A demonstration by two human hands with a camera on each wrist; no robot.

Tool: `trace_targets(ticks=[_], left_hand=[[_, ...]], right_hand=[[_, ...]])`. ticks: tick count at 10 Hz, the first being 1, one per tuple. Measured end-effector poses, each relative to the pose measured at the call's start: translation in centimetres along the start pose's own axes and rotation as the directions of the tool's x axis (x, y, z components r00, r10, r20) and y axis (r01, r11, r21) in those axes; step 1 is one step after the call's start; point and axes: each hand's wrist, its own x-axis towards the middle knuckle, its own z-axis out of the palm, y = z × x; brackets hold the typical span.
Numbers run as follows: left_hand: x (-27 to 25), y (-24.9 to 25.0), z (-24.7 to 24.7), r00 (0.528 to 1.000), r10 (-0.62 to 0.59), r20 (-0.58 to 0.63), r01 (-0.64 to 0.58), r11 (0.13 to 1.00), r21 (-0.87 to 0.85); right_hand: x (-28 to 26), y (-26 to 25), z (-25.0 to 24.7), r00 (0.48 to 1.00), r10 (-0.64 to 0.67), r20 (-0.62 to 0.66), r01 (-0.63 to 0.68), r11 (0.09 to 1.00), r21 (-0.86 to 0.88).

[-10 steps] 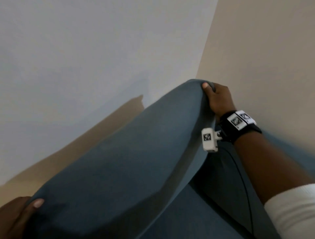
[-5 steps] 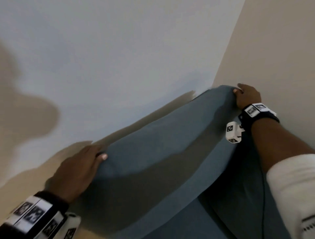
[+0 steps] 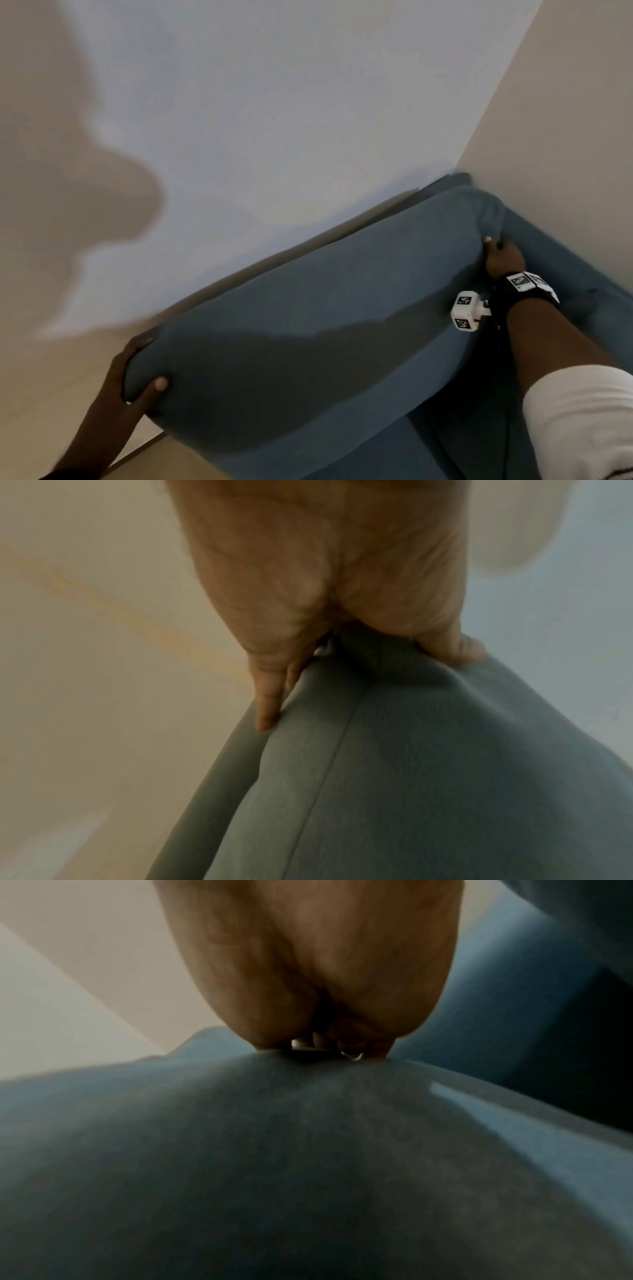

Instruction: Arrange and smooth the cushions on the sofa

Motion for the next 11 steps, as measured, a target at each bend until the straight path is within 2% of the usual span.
trace_targets(ticks=[1,2,3,4,5,6,7,8,9,10,11], left_hand=[[-0.5,0.2,0.9,0.989,-0.098,-0.112,0.095,0.995,-0.033],[-0.3,0.3,0.5,0.979,-0.104,-0.177,0.097,0.994,-0.042],[0.7,0.3,0.0,0.991,-0.100,-0.090,0.100,0.995,0.000],[1.7,0.1,-0.4,0.996,-0.091,-0.005,0.091,0.995,0.037],[1.6,0.1,-1.7,1.000,-0.018,0.007,0.017,0.994,0.110],[0.4,0.2,-2.2,0.998,0.032,-0.054,-0.020,0.978,0.206],[-0.8,-0.5,-2.3,0.997,0.009,-0.081,0.005,0.986,0.167],[-1.3,-1.7,-2.2,0.988,-0.121,-0.093,0.109,0.986,-0.125],[-4.3,-5.2,-1.2,0.915,-0.401,0.052,0.397,0.867,-0.301],[-6.9,-6.8,1.0,0.879,-0.395,0.265,0.430,0.899,-0.087],[-9.1,-6.5,3.6,0.919,-0.211,0.334,0.262,0.958,-0.115]], right_hand=[[0.9,-0.5,-0.8,0.995,-0.070,-0.076,0.066,0.997,-0.045],[1.1,-2.0,-2.4,0.989,-0.110,-0.096,0.101,0.990,-0.096],[1.8,-3.7,-2.1,0.995,-0.097,0.032,0.100,0.984,-0.149],[1.7,-4.2,-0.7,0.996,-0.033,0.087,0.040,0.996,-0.082],[0.0,-2.9,1.6,0.997,0.040,0.060,-0.039,0.999,-0.007],[-2.6,-1.0,3.3,0.998,0.048,0.028,-0.050,0.995,0.089],[-8.3,2.2,5.3,0.998,0.068,0.005,-0.068,0.982,0.178],[-13.1,3.5,6.5,0.993,0.102,0.066,-0.112,0.975,0.190],[-20.8,4.8,8.1,0.975,0.069,0.209,-0.113,0.972,0.207],[-25.4,5.0,8.8,0.958,-0.001,0.287,-0.049,0.984,0.170],[-32.7,5.4,8.3,0.911,-0.082,0.404,0.040,0.993,0.112]])
